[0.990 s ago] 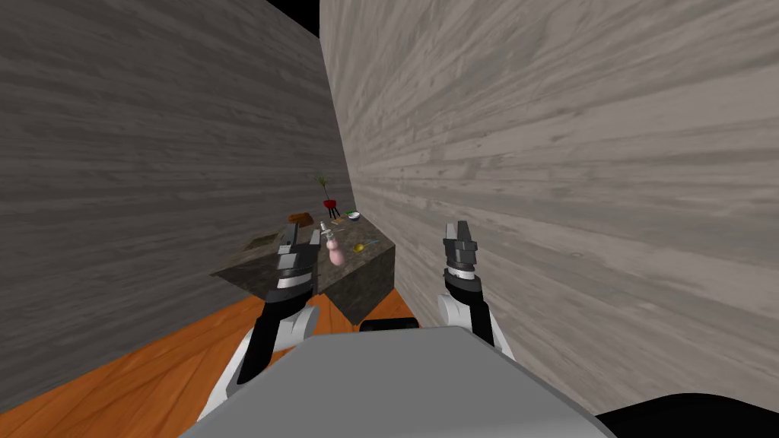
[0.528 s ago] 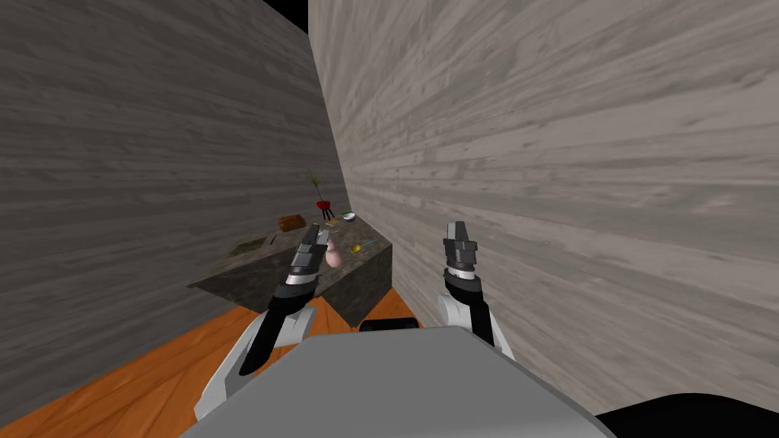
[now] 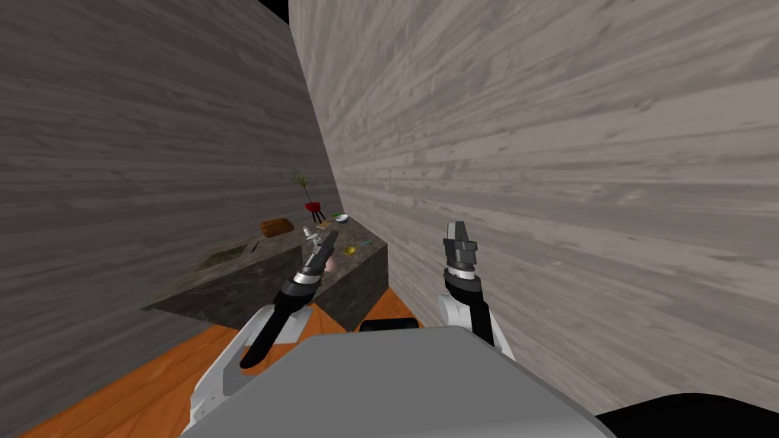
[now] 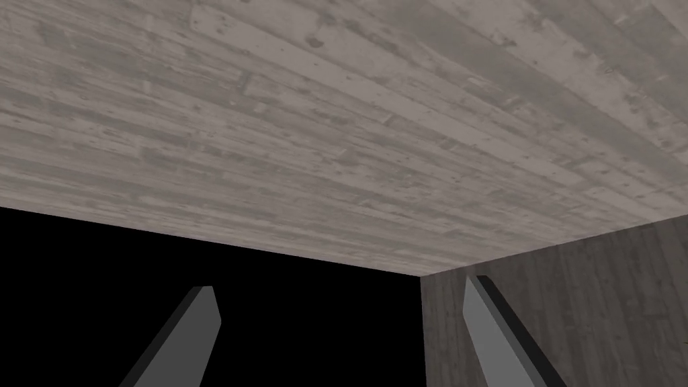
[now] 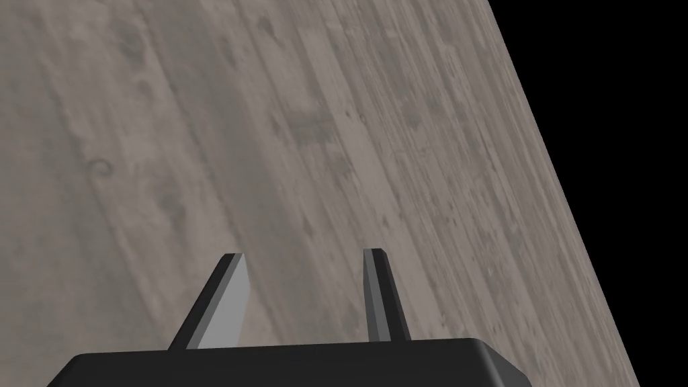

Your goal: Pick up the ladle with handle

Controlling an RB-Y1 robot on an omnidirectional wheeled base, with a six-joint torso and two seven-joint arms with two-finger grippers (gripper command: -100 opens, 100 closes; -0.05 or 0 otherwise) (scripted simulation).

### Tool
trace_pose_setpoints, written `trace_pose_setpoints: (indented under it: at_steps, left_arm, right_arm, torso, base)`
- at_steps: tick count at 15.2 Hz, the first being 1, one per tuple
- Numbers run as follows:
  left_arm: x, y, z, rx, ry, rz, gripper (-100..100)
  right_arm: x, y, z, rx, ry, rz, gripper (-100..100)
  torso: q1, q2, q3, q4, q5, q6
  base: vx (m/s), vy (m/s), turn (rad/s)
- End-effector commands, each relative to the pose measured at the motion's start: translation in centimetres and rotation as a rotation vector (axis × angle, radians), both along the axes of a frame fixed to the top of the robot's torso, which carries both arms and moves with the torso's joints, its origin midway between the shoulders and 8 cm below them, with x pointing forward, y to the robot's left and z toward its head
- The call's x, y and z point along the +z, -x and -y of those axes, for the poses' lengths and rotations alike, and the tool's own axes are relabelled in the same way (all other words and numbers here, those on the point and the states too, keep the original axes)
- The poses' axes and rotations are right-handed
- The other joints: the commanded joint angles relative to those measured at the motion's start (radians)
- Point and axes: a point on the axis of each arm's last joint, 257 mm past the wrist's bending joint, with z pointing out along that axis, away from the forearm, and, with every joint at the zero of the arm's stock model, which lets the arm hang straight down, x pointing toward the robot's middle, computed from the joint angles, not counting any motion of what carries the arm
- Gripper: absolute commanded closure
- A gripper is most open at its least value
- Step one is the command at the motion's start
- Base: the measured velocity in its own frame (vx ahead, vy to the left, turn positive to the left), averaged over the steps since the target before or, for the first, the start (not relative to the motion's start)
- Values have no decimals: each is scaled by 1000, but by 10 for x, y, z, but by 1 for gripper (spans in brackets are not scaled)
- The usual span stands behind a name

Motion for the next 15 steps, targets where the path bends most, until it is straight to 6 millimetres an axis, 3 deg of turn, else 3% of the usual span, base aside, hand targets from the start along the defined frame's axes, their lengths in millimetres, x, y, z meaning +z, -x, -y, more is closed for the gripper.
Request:
trace_pose_setpoints:
  at_steps: [1,6,10,12,13,15]
  left_arm:
    - [-11,-3,11,7,-117,2,-100]
    - [-27,-4,23,-7,-265,2,-100]
    - [-54,-7,37,-2,-491,23,-100]
    - [-58,-6,38,-15,-527,23,-100]
    - [-72,-7,42,-11,-622,37,-100]
    - [-76,-6,43,-23,-664,41,-100]
  right_arm:
    - [0,0,0,0,0,0,0]
    - [0,0,0,0,0,0,0]
    - [0,0,0,0,0,0,0]
    - [0,0,0,0,0,0,0]
    - [0,0,0,0,0,0,0]
    - [0,0,0,0,0,0,0]
  torso:
    - [0,0,0,0,0,0]
    - [0,0,0,0,0,0]
    - [0,-1,0,0,0,0]
    - [-1,-1,-1,0,0,1]
    - [-1,-1,-1,0,0,0]
    - [-1,-1,-1,0,0,1]
  base:
    - [-2,3,-157]
    - [-1,4,-150]
    - [3,2,-158]
    - [4,1,-182]
    - [6,0,-231]
    - [6,3,-155]
